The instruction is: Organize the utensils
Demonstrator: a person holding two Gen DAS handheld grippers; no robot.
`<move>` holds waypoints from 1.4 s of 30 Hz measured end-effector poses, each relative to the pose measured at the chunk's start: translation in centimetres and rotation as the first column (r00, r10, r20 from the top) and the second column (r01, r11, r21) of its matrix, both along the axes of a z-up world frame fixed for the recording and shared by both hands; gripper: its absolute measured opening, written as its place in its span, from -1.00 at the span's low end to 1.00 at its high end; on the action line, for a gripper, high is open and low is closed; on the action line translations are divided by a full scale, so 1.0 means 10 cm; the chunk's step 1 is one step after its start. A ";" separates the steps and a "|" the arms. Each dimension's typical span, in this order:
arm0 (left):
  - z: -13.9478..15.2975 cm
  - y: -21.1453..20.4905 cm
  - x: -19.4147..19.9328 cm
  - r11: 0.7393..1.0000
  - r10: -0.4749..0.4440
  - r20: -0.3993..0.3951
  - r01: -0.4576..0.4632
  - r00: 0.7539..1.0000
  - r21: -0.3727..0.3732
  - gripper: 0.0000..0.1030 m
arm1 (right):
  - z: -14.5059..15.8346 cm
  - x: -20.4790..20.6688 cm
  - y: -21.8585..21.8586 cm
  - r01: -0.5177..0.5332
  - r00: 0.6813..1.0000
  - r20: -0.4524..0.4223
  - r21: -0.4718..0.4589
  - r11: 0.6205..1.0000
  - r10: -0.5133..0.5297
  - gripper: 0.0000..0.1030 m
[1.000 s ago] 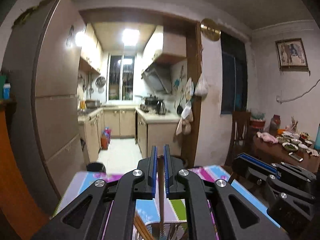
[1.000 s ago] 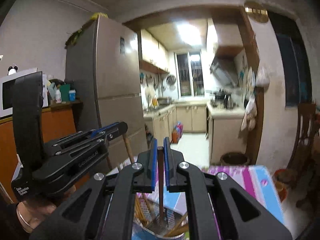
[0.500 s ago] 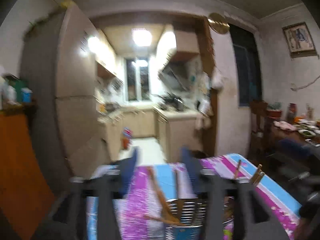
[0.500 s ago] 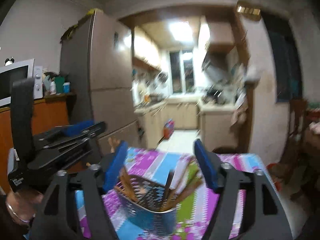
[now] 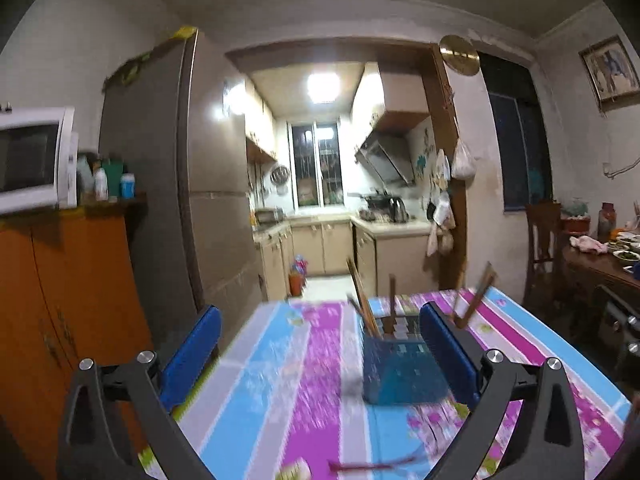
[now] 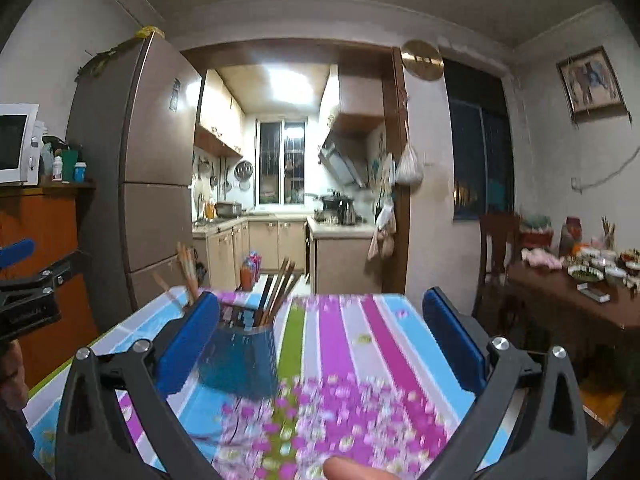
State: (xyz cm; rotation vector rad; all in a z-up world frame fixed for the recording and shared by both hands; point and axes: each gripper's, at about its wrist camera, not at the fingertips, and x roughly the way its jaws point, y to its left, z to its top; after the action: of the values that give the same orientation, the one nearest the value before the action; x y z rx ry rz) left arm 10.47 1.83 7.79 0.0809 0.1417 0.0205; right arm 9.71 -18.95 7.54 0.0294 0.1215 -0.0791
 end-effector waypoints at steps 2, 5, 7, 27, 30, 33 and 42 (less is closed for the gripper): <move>-0.11 0.03 -0.10 1.000 0.009 -0.020 -0.009 1.000 -0.017 0.91 | -0.09 -0.06 0.05 0.005 0.999 -0.034 0.016 1.000 -0.004 0.91; -0.26 -0.04 -0.17 1.000 0.004 -0.056 -0.004 0.998 0.011 0.91 | -0.22 -0.11 0.17 0.008 0.996 -0.083 0.016 1.000 -0.007 0.91; -0.36 -0.08 -0.20 1.000 0.006 -0.081 -0.004 0.997 0.029 0.91 | -0.29 -0.13 0.23 0.005 0.994 -0.109 0.001 1.000 -0.005 0.91; -0.66 -0.23 -0.24 0.997 0.038 -0.142 -0.027 0.989 0.078 0.91 | -0.40 -0.19 0.27 0.012 0.989 -0.147 -0.007 1.000 -0.013 0.91; -0.66 -0.24 -0.26 0.997 0.032 -0.144 -0.021 0.989 0.072 0.91 | -0.39 -0.20 0.28 0.023 0.989 -0.143 -0.023 0.999 -0.026 0.91; -0.66 -0.24 -0.28 0.997 0.038 -0.140 -0.028 0.989 0.072 0.91 | -0.39 -0.21 0.31 0.042 0.989 -0.141 -0.049 0.998 -0.049 0.91; -0.61 -0.23 -0.38 0.996 0.050 -0.111 -0.042 0.993 0.076 0.91 | -0.40 -0.18 0.36 0.059 0.986 -0.153 -0.069 0.996 -0.069 0.90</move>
State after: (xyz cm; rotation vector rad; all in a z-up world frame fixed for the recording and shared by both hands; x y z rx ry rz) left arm 6.68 -0.51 1.71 0.1527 0.2557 0.0674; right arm 7.90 -15.35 3.50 -0.0375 0.2737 -0.1495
